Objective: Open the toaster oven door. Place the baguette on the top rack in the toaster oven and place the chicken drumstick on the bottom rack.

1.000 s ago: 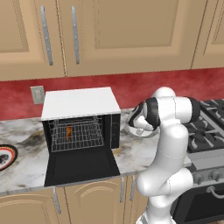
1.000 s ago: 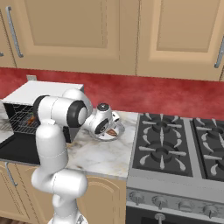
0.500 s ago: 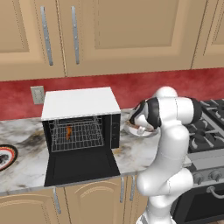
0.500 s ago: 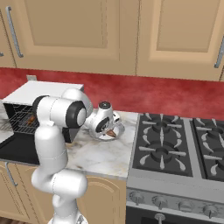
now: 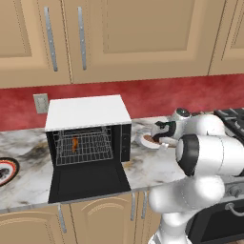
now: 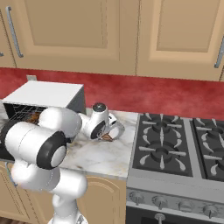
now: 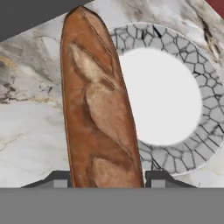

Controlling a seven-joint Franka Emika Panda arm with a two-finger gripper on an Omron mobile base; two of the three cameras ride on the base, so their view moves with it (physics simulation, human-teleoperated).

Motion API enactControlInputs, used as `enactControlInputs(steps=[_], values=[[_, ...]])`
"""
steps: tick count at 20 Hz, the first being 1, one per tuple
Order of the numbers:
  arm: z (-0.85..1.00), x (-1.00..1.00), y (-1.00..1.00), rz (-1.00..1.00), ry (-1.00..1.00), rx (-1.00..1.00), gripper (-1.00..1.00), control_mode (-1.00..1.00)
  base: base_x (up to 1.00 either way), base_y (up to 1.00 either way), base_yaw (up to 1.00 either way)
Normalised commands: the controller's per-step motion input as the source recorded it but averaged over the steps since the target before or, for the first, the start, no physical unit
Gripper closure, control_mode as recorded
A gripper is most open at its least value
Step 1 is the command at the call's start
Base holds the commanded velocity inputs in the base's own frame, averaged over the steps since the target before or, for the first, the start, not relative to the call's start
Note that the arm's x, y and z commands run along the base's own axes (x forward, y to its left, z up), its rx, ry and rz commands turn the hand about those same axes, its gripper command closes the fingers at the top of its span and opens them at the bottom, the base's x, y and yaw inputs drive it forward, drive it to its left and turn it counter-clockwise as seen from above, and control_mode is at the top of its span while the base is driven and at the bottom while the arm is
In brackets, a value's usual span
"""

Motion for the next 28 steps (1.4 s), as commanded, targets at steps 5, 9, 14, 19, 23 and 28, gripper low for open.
enactControlInputs(steps=[5,9,14,19,23,28], values=[[0.99,-0.86,0.16,0.11,0.0,0.0,1.0,-1.0,0.0,0.0,0.0],[1.0,-0.77,0.2,0.17,0.0,0.0,1.0,-1.0,0.0,0.0,0.0],[1.0,-0.74,0.11,0.19,0.0,0.0,1.0,-1.0,0.0,0.0,0.0],[0.72,-0.75,0.74,0.18,0.09,0.0,1.0,-1.0,0.0,0.0,0.0],[0.57,-0.51,0.96,0.11,0.11,0.0,1.0,-1.0,0.0,0.0,0.0],[0.59,-0.32,0.82,0.12,0.09,0.02,1.0,-1.0,0.0,0.0,0.0]])
